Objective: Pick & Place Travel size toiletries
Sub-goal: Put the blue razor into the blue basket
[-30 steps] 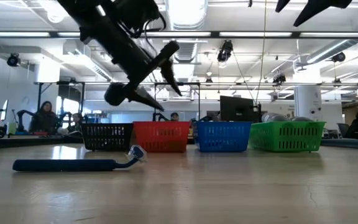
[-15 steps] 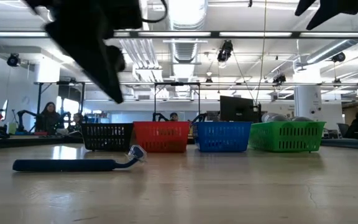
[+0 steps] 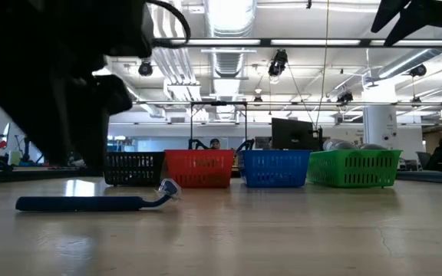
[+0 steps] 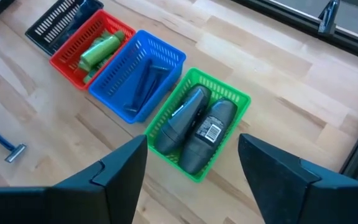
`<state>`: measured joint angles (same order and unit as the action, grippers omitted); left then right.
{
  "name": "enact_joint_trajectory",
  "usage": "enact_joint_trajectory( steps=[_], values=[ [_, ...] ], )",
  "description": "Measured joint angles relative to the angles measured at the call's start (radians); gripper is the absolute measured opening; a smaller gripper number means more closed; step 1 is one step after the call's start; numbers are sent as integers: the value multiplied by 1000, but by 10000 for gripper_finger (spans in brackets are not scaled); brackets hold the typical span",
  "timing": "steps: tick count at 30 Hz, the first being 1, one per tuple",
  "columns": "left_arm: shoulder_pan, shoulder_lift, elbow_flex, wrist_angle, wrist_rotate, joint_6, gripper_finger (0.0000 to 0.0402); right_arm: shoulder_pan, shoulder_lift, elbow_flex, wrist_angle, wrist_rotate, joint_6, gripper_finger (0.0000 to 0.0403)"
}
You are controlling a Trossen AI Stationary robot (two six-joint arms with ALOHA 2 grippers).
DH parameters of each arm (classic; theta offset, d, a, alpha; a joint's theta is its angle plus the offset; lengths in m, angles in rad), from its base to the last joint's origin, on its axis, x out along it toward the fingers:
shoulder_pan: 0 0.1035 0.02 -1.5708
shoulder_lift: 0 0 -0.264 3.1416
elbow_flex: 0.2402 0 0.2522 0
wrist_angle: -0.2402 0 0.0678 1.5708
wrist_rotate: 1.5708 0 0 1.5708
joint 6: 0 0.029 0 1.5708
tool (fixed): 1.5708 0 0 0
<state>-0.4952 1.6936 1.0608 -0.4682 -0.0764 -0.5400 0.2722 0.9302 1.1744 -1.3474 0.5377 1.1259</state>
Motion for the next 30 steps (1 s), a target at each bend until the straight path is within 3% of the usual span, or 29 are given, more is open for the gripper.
enact_joint_trajectory(
  steps=[8,16,20,30],
  values=[
    [-3,106,45,4,-91,-42,250,-1,-1,-1,-1,-7,0,268],
    [-25,166,49,2,-30,-39,242,-18,-1,-1,-2,-4,-4,289],
    [-44,166,51,-17,-53,-42,205,-18,-1,-1,-4,-4,-2,296],
    [-59,166,64,-66,-22,-80,66,-18,-1,-1,-4,-4,-3,307]
  ],
)
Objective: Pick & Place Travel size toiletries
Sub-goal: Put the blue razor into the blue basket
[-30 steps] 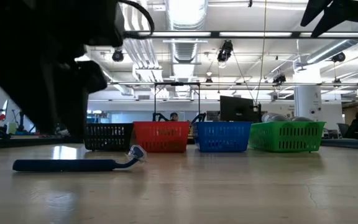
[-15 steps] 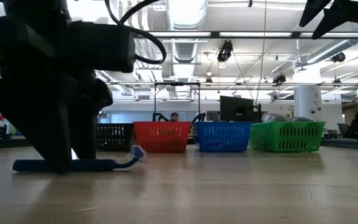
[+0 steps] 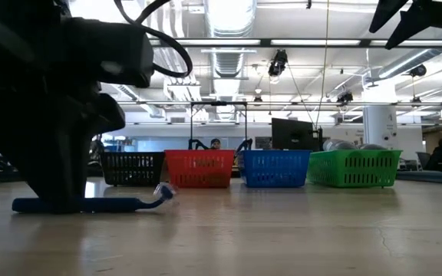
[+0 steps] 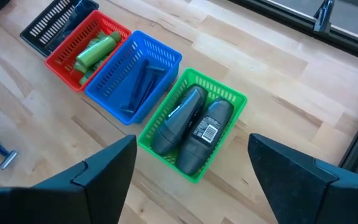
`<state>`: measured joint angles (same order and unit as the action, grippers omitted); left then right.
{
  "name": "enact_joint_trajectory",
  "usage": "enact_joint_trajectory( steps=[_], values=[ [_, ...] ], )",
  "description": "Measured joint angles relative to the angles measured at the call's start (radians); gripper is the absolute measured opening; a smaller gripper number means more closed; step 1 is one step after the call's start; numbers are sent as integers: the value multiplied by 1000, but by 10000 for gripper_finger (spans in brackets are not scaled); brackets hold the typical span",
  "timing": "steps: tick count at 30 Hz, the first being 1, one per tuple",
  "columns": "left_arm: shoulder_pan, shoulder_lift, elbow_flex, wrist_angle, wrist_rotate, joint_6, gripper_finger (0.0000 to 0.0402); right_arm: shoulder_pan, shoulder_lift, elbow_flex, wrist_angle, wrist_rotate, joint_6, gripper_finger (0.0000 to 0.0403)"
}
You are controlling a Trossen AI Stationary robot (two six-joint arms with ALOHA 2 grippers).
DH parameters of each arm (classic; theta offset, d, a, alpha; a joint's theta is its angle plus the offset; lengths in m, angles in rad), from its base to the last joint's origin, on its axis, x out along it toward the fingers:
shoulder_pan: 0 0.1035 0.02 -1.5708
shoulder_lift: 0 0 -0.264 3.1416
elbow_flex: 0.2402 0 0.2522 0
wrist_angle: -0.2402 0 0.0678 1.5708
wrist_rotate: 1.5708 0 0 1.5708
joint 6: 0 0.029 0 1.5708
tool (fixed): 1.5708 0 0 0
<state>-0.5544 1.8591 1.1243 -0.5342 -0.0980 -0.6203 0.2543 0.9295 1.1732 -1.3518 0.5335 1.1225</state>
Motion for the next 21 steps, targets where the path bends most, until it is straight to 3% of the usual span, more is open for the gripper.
enact_joint_trajectory(
  steps=[4,12,18,21],
  values=[
    [11,1,10,-5,12,-81,23,0,1,0,1,-6,0,301],
    [70,-33,53,49,27,-123,22,0,1,0,70,-75,-65,275],
    [172,-177,61,182,-95,-105,22,1,2,0,300,-117,-212,259],
    [237,-249,61,351,-146,-56,22,1,2,0,407,-126,-285,254]
  ],
)
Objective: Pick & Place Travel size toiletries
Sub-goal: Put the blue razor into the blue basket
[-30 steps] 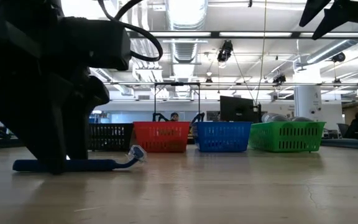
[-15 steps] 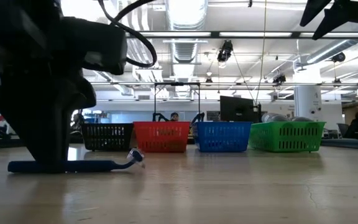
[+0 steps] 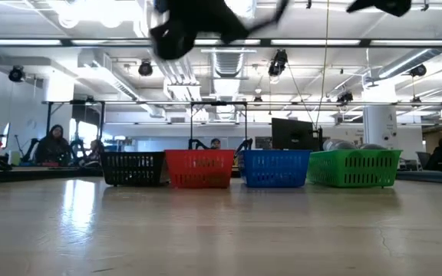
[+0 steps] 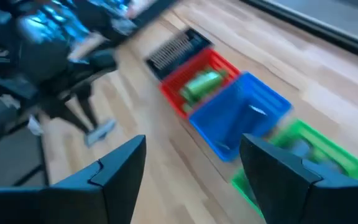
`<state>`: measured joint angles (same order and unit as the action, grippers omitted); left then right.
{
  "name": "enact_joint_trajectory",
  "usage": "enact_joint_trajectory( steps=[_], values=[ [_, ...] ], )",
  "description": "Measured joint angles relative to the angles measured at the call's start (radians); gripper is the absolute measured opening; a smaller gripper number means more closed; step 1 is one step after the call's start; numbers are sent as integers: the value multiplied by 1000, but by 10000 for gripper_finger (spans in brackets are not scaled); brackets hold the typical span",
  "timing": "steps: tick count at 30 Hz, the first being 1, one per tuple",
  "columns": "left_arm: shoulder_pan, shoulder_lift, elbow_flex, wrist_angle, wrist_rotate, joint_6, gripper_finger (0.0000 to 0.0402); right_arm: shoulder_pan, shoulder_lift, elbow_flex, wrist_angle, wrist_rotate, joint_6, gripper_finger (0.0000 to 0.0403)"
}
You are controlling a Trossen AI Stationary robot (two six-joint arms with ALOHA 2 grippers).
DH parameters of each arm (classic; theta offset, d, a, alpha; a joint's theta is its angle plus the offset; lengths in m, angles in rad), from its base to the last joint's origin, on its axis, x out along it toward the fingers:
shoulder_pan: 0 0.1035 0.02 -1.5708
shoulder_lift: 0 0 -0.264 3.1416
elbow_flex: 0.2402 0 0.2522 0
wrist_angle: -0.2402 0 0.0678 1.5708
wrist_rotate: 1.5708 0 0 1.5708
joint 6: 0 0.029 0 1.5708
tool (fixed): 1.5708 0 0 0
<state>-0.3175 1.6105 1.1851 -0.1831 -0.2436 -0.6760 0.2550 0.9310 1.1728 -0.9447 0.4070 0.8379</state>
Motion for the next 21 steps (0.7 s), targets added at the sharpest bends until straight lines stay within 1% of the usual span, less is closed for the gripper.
enact_joint_trajectory(
  steps=[4,9,11,13,16,21],
  values=[
    [64,-54,3,261,-52,106,22,0,1,0,96,-19,-60,248],
    [112,-72,2,503,-62,220,22,-1,9,0,177,-19,-89,240],
    [127,-72,2,562,-63,241,22,-1,19,0,226,-27,-107,235],
    [141,-57,2,629,-59,259,22,-1,40,-1,281,-59,-124,230],
    [161,-37,2,711,-28,262,22,-1,82,-1,366,-101,-165,224],
    [174,-21,2,718,-15,252,22,-8,129,17,403,-105,-224,216]
  ],
)
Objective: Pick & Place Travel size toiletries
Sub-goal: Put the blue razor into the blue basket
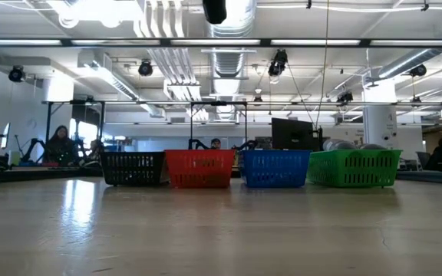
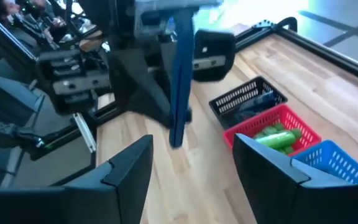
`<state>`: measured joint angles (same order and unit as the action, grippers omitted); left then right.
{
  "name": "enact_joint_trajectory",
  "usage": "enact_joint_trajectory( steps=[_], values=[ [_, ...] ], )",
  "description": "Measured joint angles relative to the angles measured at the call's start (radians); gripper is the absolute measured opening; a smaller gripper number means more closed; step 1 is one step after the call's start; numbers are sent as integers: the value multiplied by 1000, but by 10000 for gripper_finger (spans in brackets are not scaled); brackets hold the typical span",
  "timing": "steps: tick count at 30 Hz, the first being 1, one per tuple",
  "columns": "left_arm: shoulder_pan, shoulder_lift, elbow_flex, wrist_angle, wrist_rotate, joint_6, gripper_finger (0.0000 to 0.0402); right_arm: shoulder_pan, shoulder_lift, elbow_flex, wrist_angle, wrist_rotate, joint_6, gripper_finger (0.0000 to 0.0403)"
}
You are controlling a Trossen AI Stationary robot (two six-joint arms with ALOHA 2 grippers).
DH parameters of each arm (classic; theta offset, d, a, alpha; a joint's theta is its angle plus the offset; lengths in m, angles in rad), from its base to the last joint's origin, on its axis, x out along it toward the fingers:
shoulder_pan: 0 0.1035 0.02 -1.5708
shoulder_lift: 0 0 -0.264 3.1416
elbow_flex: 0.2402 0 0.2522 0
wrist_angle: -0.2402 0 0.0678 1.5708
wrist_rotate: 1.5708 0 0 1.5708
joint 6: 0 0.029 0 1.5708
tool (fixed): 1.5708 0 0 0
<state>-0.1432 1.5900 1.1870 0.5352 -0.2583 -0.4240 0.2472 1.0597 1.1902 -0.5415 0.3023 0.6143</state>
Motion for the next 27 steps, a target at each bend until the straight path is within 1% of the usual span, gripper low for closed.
enact_joint_trajectory(
  steps=[6,9,13,16,20,27],
  values=[
    [0,5,0,15,13,9,22,-43,7,10,18,-31,-33,210],
    [0,5,0,14,27,54,24,-74,10,10,32,-85,-49,212],
    [4,5,0,2,35,104,22,-97,33,10,59,-166,-139,218],
    [7,12,0,-4,41,137,23,-100,54,11,59,-194,-212,222],
    [15,28,0,-3,60,144,24,-100,57,11,60,-201,-287,228],
    [25,58,0,5,89,155,23,-105,57,11,60,-207,-311,233]
  ],
)
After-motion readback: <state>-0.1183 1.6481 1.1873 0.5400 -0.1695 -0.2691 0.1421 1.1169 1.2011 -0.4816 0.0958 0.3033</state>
